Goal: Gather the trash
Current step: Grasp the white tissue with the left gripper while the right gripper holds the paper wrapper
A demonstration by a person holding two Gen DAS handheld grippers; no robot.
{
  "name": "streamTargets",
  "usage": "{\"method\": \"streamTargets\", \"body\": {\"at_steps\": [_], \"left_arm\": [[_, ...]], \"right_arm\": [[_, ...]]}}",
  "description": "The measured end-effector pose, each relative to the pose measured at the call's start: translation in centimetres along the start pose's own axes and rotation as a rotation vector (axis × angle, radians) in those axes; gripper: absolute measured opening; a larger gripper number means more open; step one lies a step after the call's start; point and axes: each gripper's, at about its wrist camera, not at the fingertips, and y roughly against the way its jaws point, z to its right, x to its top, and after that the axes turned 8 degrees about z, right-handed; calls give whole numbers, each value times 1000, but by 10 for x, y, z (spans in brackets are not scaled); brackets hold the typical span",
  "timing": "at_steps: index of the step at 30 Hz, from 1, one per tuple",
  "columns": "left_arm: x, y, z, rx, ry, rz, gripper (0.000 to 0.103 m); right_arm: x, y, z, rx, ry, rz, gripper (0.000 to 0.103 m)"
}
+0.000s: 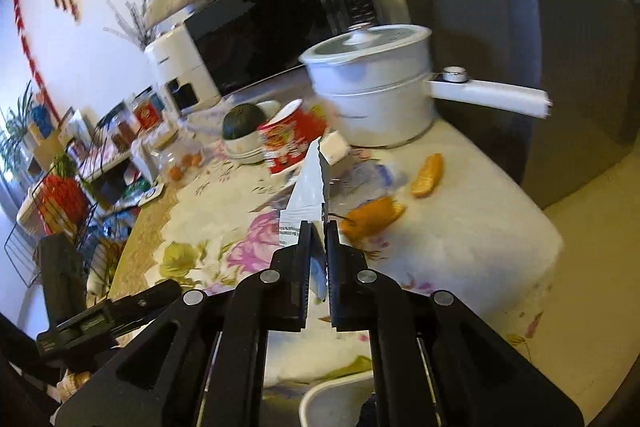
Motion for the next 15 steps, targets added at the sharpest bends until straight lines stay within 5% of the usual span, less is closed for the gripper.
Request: {"method": "streamTargets", "body": {"at_steps": [15], "left_arm": [[-16,-112,87,127,-364,-26,96]], "right_arm": [[0,29,63,-53,-82,81,7]]}}
